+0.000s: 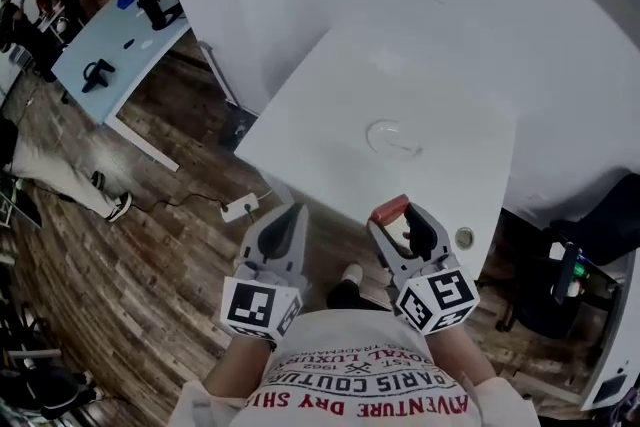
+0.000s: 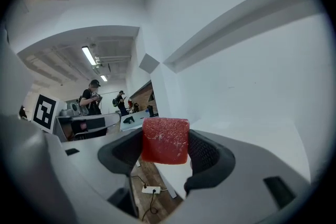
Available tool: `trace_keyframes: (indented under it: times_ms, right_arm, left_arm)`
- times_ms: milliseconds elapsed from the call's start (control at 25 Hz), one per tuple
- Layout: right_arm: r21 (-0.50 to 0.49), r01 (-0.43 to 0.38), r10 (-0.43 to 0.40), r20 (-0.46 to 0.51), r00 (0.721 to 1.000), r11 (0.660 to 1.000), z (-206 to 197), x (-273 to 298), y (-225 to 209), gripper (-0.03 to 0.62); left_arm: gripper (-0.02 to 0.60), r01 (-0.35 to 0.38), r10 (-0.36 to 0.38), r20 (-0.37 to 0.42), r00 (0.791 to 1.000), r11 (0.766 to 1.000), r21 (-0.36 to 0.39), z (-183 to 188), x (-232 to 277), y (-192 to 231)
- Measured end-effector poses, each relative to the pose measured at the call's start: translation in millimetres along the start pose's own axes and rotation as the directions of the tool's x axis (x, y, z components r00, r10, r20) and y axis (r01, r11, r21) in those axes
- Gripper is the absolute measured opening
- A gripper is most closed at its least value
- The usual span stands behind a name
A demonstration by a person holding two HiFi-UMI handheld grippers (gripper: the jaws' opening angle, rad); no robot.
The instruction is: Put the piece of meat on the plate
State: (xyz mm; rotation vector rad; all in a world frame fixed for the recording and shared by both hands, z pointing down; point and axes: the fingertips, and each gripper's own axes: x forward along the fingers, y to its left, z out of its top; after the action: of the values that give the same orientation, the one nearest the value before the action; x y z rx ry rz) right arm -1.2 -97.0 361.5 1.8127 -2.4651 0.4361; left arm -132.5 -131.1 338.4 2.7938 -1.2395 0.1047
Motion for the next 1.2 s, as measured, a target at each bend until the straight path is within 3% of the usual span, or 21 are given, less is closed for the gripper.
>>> trace_keyframes:
  times_ms: [200,440,640,800,960,1200]
  right_arm:
    - [0.002,0.035,-0.035,-0.008,0.999,0.999,26.4,39.1,-65.3,0.276]
    - [0.091,0.135,-0.132,-0.036,0.991,0.987,27.9,64.7,-124.5,0.276]
    - [0.113,0.242,-0.237,-0.055,0.97,0.964,27.4,78.7,-154.5,0.276]
    - [0.135,0.355,-0.348,-0.069,0.935,0.925,27.2,86.3,-180.8,0.276]
    - [0.17,0.474,-0.467,-0.083,0.88,0.864,30.0,97.3,-200.9,0.276]
    - [0.189,0.591,-0.572,-0.15,0.806,0.784,17.6,117.7,-218.9,0.276]
  left_arm:
    - [-0.005,0.038,-0.038,-0.029,0.999,0.999,0.012,6.4,80.1,5.1]
    - [-0.005,0.097,-0.097,-0.06,0.993,0.995,0.006,4.7,138.6,8.0]
    - [-0.005,0.208,-0.209,-0.078,0.975,0.978,-0.015,-0.5,190.9,11.1]
    - [-0.005,0.322,-0.324,-0.089,0.942,0.946,-0.028,-3.3,237.5,8.3]
    - [-0.005,0.443,-0.442,-0.118,0.889,0.896,-0.021,-3.7,281.4,7.9]
    - [-0.005,0.541,-0.537,-0.145,0.831,0.841,-0.018,-7.2,324.5,16.6]
